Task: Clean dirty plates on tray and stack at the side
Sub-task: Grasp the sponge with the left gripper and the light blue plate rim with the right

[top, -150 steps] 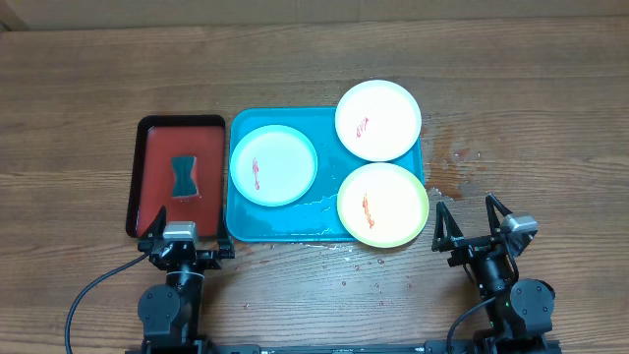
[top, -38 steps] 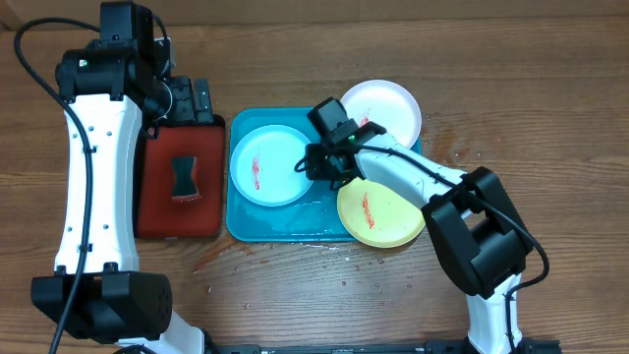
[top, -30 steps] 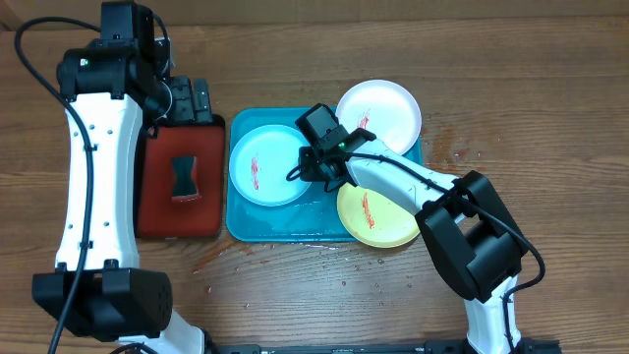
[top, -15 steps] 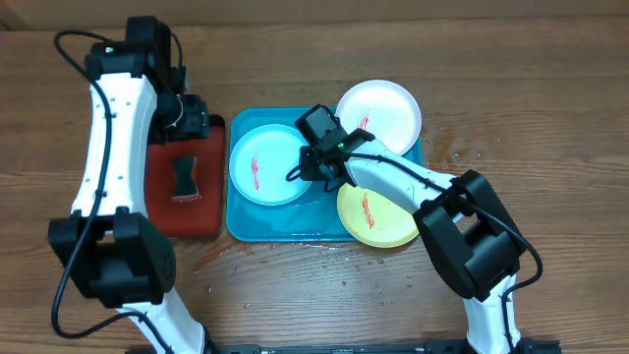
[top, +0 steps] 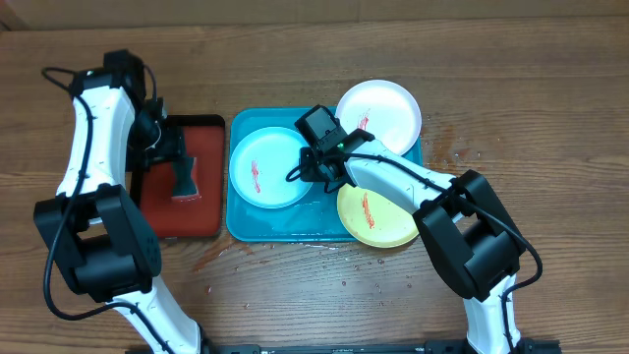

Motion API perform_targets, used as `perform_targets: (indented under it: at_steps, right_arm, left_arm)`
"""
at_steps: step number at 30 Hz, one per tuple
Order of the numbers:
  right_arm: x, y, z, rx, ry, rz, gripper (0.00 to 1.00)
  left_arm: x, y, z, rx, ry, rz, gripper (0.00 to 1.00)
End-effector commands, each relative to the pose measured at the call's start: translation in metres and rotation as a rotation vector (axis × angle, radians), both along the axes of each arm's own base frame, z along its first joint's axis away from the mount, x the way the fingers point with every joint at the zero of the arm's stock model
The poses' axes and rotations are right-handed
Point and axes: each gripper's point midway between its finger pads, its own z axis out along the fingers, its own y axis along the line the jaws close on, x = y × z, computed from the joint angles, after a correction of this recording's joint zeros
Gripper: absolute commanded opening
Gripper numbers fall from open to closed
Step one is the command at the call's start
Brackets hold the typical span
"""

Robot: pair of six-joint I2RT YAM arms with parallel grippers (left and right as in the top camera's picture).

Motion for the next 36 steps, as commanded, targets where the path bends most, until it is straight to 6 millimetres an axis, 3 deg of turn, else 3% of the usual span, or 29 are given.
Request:
perform_targets:
  at_steps: [1,4,14,19,25,31,33,36]
  right_arm:
    - [-0.001,0.002,-0.008,-0.013,0.011,0.004,0.08]
    - [-0.001,0.002,-0.008,-0.014,0.012,0.004,0.08]
    - [-0.002,0.001,-0.009,-0.017,0.016,0.004,0.09]
    - [-0.002,0.001,-0.009,-0.017,0.016,0.004,0.09]
    - [-0.002,0.001,-0.009,-0.017,0.016,0.004,0.09]
    - [-0.002,0.001,-0.009,-0.017,0.016,0.004,0.09]
    - [-0.002,0.001,-0.009,-0.017,0.016,0.005,0.09]
    - [-0.003,0.000,-0.009,-0.019,0.019,0.004,0.09]
  left_arm:
    - [0.001,-0.002,-0.018,-0.002,-0.002,-0.091,0.63]
    - [0.006,-0.003,-0.031,0.004,-0.025,-0.128,0.50]
    - [0.004,-0.018,-0.072,-0.069,-0.075,-0.128,0.50]
    - [0.010,-0.024,-0.077,-0.101,-0.114,-0.125,0.49]
    - [0.010,-0.024,-0.077,-0.100,-0.116,-0.114,0.37]
    - [0.010,-0.024,-0.077,-0.101,-0.116,-0.084,0.20]
    - [0.010,-0.024,-0.077,-0.100,-0.114,-0.083,0.04]
    - [0.008,-0.022,-0.078,-0.090,-0.105,-0.081,0.04]
